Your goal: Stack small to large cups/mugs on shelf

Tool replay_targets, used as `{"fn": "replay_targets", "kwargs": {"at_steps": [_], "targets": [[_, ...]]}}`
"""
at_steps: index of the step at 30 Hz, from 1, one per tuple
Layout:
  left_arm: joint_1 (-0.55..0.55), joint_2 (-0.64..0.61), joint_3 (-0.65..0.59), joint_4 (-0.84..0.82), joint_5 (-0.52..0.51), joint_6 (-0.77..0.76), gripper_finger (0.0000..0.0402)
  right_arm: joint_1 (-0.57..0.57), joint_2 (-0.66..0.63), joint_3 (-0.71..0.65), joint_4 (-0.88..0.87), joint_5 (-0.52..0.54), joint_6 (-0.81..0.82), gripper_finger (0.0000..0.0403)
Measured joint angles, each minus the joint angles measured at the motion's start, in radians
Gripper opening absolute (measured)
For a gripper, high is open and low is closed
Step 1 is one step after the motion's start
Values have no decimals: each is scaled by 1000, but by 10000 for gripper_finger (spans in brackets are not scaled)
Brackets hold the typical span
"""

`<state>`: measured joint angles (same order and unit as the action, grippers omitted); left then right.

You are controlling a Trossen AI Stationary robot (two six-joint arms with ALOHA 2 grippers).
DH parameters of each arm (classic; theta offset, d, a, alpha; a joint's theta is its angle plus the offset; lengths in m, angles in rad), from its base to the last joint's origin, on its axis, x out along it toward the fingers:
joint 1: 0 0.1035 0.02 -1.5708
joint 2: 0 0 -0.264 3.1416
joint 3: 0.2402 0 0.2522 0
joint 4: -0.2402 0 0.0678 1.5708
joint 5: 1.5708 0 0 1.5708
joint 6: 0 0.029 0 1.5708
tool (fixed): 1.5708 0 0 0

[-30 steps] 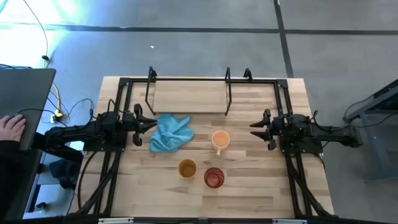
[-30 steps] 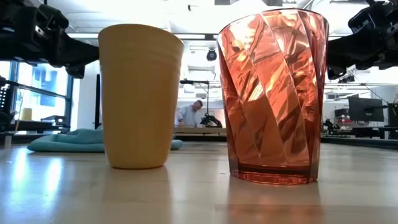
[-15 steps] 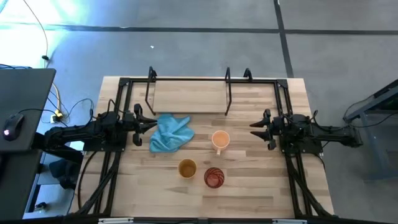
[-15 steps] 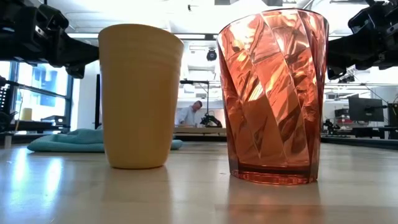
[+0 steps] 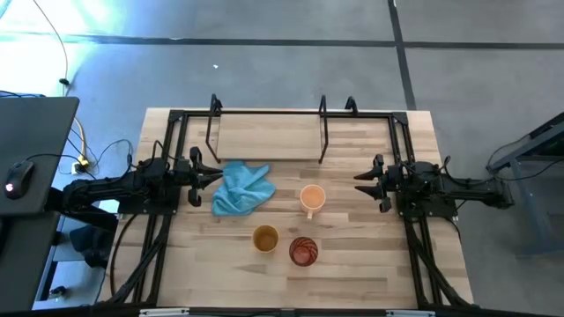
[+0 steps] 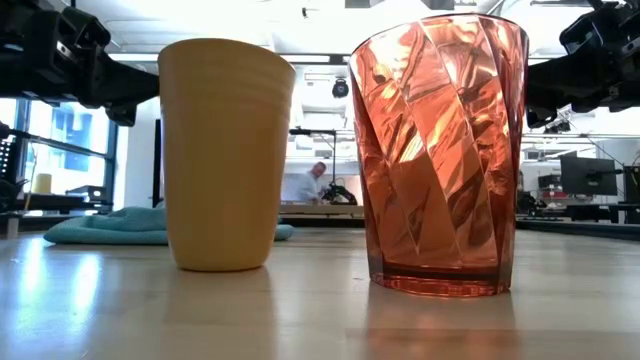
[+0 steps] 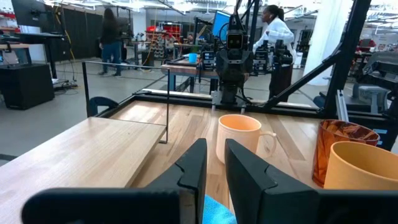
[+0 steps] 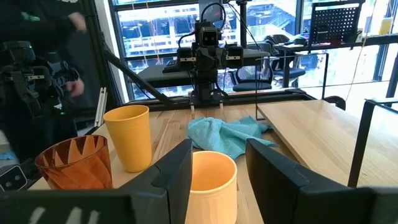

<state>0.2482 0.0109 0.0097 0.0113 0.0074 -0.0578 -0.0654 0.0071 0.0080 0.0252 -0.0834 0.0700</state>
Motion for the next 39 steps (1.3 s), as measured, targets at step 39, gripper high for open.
{"fn": "replay_targets", "kwargs": {"at_steps": [39], "targets": [[0, 0, 0, 56, 43, -198, 46, 0, 0, 0, 0, -4, 0, 140]]}}
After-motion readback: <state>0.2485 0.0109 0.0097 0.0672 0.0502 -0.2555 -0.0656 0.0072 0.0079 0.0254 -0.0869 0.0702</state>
